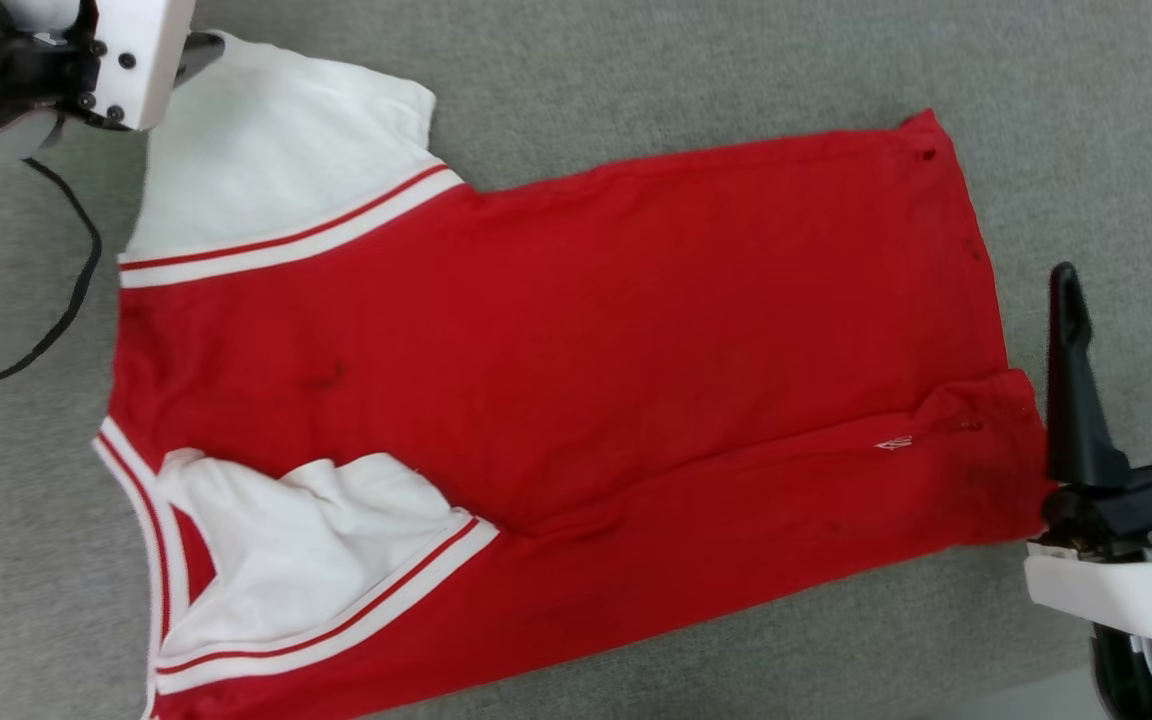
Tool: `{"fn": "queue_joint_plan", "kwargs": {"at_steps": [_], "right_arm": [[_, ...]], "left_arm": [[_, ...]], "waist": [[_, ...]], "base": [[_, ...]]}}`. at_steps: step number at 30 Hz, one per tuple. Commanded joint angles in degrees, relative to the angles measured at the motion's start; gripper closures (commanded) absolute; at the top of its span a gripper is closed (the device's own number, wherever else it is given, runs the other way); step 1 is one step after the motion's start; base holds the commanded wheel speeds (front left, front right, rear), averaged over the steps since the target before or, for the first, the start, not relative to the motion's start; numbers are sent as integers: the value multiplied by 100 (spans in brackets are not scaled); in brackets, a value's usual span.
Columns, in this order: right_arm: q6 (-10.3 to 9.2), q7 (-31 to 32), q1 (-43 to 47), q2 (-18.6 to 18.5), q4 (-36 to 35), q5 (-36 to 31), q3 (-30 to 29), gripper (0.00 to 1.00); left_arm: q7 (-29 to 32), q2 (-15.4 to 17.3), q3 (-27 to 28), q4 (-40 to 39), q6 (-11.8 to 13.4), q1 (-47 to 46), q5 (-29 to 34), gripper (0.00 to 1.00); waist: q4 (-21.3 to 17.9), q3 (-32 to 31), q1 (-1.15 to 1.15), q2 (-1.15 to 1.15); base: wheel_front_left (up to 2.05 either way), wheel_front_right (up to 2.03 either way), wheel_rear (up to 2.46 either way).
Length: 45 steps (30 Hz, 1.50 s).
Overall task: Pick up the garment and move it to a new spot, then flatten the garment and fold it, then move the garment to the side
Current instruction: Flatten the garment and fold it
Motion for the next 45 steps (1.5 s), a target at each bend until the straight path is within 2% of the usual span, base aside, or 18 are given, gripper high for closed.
{"fn": "queue_joint_plan", "kwargs": {"at_steps": [1, 8, 9, 10, 11, 16, 21, 24, 28, 31, 36, 41, 45], "right_arm": [[-4, -38, -100, 51, 20, -45, 34, 0], [-4, -124, -266, 70, 203, -64, 178, 0], [-4, -133, -279, 54, 225, -62, 168, 0], [-4, -138, -292, 30, 245, -63, 143, 0], [-4, -140, -305, 15, 262, -66, 125, 0], [-4, -98, -453, -148, 242, -83, -9, 0], [-5, 266, -959, -745, 167, -123, -153, 0], [-5, 810, -1332, -1226, 243, -4, -147, 0], [-4, 1969, -1845, -2026, 568, 408, 37, 0], [-5, 3034, -2202, -2730, 882, 879, 393, 0], [-5, 4641, -2840, -3621, 1322, 1823, 1040, 0], [-5, 6030, -3426, -4168, 1731, 2609, 1732, 0], [-5, 6891, -3850, -4239, 2091, 2978, 2055, 0]], "left_arm": [[97, -11, -32, 41, -2, -66, -9, 0], [654, -11, -438, 192, -22, 107, 114, 0], [713, -2, -476, 174, -40, 145, 82, 24], [713, 13, -488, 147, -45, 146, 76, 68], [724, 28, -487, 120, -55, 155, 47, 100], [529, 81, -462, -48, -101, 106, 16, 100], [278, -31, -459, -271, -130, 114, -52, 100], [193, -8, -564, -432, -132, 204, -37, 100], [19, -41, -678, -794, -135, 261, -101, 100], [-160, -17, -748, -1101, -136, 326, -147, 100], [-376, 7, -844, -1478, -138, 361, -216, 100], [-569, -44, -907, -1742, -139, 233, -228, 100], [-699, -96, -956, -1873, -139, 97, -219, 100]], "waist": [[-159, 199, -1, 0], [-251, 397, -1, 0], [-243, 392, -1, 0], [-227, 382, -1, 0], [-213, 361, -1, 0], [-62, 125, -1, 0], [139, -227, -1, 0], [269, -420, -1, 0], [475, -598, -1, 0], [617, -663, -1, 0], [859, -640, -1, 0], [1122, -487, -1, 0], [1297, -328, -1, 0]], "base": [[0, 0, 0], [0, 0, 0], [0, 0, 0], [0, 0, 0], [0, 0, 0], [0, 0, 0], [0, 0, 0], [0, 0, 0], [0, 0, 0], [0, 0, 0], [0, 0, 0], [0, 0, 0], [0, 0, 0]]}}
